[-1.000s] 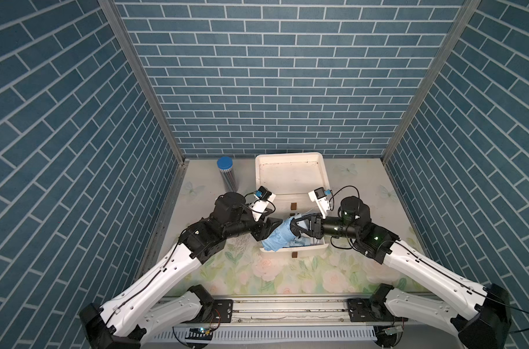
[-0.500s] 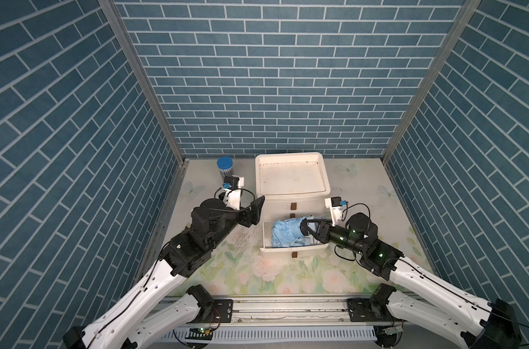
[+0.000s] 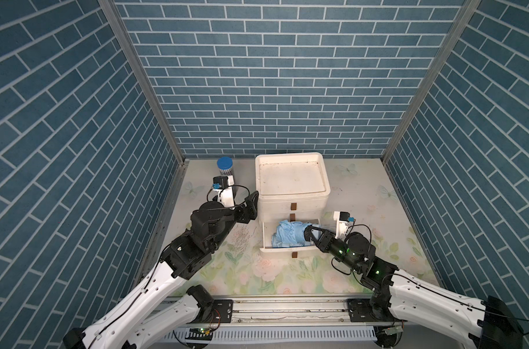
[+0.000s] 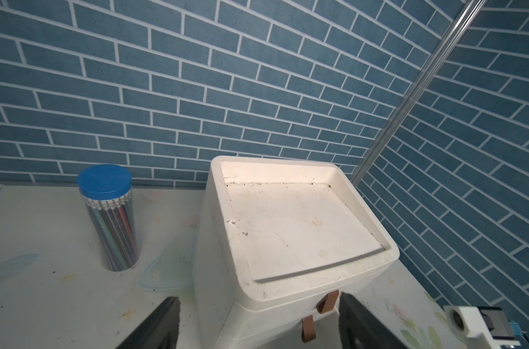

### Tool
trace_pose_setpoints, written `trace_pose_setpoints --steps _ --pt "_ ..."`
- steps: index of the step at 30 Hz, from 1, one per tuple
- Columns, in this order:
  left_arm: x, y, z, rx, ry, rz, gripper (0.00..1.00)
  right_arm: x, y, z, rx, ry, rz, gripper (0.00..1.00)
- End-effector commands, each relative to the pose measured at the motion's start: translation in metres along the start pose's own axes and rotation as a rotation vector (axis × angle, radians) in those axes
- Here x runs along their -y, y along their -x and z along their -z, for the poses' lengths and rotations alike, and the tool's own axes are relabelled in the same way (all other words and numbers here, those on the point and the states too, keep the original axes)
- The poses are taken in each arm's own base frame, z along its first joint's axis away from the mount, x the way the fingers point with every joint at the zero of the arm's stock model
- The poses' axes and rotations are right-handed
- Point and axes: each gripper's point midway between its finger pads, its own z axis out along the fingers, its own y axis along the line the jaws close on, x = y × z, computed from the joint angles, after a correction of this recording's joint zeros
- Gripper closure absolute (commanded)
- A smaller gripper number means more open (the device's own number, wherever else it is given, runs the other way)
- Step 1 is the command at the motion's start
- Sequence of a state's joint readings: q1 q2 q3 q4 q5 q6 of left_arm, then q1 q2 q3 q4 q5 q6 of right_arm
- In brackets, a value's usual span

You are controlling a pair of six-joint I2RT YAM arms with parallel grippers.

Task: Place the umbrella in the drawer by color
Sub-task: Place the umbrella in the drawer.

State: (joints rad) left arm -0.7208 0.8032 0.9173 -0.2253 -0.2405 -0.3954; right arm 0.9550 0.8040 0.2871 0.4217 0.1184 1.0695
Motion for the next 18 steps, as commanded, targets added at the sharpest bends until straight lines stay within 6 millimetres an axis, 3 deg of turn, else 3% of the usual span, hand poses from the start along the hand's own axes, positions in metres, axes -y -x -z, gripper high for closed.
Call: trace_pose_setpoints --steps 1,9,10,15,18 --pt "0.008 -0.003 -0.001 -0.007 -0.049 0.034 0.15 -0.013 0.019 -0.004 0.109 0.071 -0.116 1.00" --pt "0.005 -0.016 -0.006 -0.044 -0.036 0.031 0.16 0.000 0.005 -0.021 0.066 0.017 -0.154 1.00" --pt "0.005 -0.017 -0.007 -0.048 -0.036 0.032 0.16 0.000 0.005 -0.023 0.058 0.005 -0.146 0.96" --pt "0.007 -0.019 -0.009 -0.058 -0.045 0.029 0.16 0.023 0.003 -0.026 0.006 -0.174 -0.111 0.44" --pt "0.008 -0.020 -0.012 -0.064 -0.040 0.023 0.16 0.041 0.006 -0.021 -0.027 -0.276 -0.091 0.30"
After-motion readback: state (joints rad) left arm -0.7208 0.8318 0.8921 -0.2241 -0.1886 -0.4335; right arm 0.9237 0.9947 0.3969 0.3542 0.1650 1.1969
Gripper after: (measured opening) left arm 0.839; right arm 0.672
